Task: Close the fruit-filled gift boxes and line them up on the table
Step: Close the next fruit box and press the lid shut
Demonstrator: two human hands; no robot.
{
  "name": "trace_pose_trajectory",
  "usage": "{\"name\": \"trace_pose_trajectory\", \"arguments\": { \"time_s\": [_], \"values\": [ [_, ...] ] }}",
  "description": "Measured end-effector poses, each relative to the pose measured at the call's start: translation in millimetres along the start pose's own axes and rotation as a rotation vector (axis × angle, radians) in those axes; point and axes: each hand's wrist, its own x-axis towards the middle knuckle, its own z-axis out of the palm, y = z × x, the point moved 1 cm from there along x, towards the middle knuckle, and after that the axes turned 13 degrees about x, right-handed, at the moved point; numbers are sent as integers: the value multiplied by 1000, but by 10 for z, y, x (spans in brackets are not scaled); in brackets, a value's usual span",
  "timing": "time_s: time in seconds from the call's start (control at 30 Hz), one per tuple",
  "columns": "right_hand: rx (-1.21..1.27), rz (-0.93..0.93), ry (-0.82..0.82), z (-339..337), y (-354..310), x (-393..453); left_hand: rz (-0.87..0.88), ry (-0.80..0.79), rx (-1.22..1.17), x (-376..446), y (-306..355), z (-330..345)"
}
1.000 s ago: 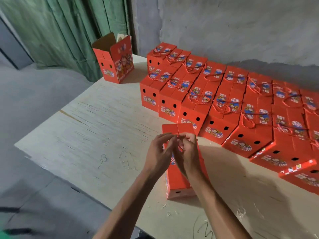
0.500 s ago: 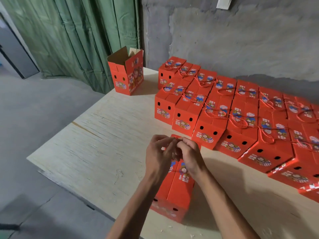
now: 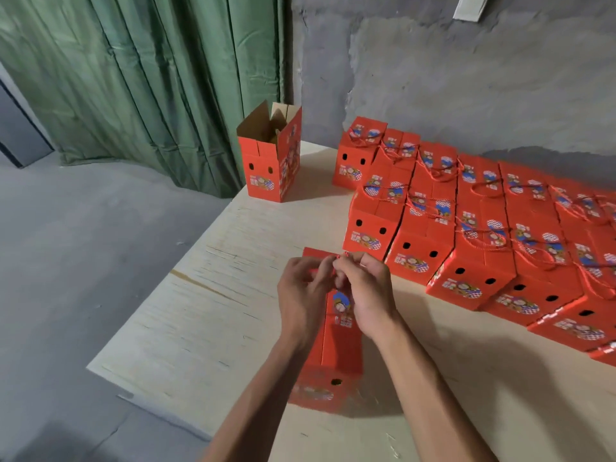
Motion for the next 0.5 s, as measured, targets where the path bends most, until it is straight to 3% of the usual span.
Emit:
{"name": "trace_pose_trajectory", "arguments": {
  "time_s": [0.2,0.33,0.5],
  "values": [
    [-1,3,-133,559,-36,556,12,10,1,605,-66,-150],
    [-137,-19,-195,892,-45,987,29,61,48,1131,6,-224],
    [-219,-32,-149,1139,-13,1560,27,-8,40,1797,-63,-202]
  ]
}}
